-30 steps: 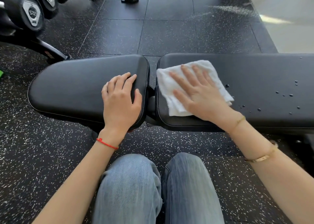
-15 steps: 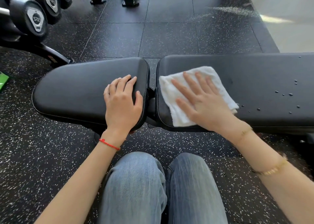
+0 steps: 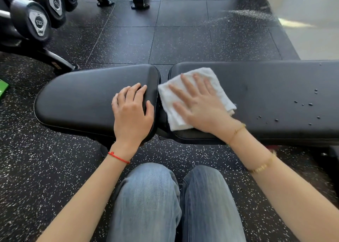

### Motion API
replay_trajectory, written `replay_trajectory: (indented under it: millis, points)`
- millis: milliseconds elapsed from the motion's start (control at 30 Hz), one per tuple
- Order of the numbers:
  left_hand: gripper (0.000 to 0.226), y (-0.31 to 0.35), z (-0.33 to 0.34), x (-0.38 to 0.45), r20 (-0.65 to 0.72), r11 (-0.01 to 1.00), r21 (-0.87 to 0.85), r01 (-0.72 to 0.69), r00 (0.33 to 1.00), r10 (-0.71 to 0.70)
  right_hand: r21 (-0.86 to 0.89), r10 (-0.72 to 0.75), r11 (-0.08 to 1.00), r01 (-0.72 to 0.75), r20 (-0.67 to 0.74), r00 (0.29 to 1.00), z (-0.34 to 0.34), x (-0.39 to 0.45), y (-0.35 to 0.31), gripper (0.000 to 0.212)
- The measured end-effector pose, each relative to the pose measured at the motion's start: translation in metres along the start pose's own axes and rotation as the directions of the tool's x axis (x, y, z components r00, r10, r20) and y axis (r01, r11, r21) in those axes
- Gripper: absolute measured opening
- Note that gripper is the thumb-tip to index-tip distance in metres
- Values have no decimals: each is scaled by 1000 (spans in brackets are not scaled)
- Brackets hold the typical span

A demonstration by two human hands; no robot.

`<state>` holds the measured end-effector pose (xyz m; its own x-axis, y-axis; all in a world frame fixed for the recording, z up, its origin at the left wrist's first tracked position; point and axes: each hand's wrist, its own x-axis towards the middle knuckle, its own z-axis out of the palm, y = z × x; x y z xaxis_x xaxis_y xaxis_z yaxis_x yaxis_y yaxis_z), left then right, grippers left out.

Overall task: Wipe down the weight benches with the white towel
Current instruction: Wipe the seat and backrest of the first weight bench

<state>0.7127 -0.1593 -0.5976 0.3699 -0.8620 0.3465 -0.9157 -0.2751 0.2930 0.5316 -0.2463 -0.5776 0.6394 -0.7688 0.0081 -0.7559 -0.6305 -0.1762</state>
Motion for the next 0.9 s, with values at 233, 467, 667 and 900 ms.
replay_trajectory:
  millis: [233,467,667,900]
  points:
    - [45,1,3,-1,-24,1000,-1,4,1000,-4,29,116,993,-116,6,993,-8,-12,54,55]
    - [47,3,3,-2,-40,1000,10,10,999,-10,18,127,992,-127,27,992,-3,43,18,55]
    - [44,-1,2,-1,-39,1000,-18,9,999,-9,43,-26,999,26,-4,1000,1,-28,19,56]
    - [45,2,4,-1,-48,1000,-23,13,999,-14,38,277,959,-280,71,958,-18,39,75,56]
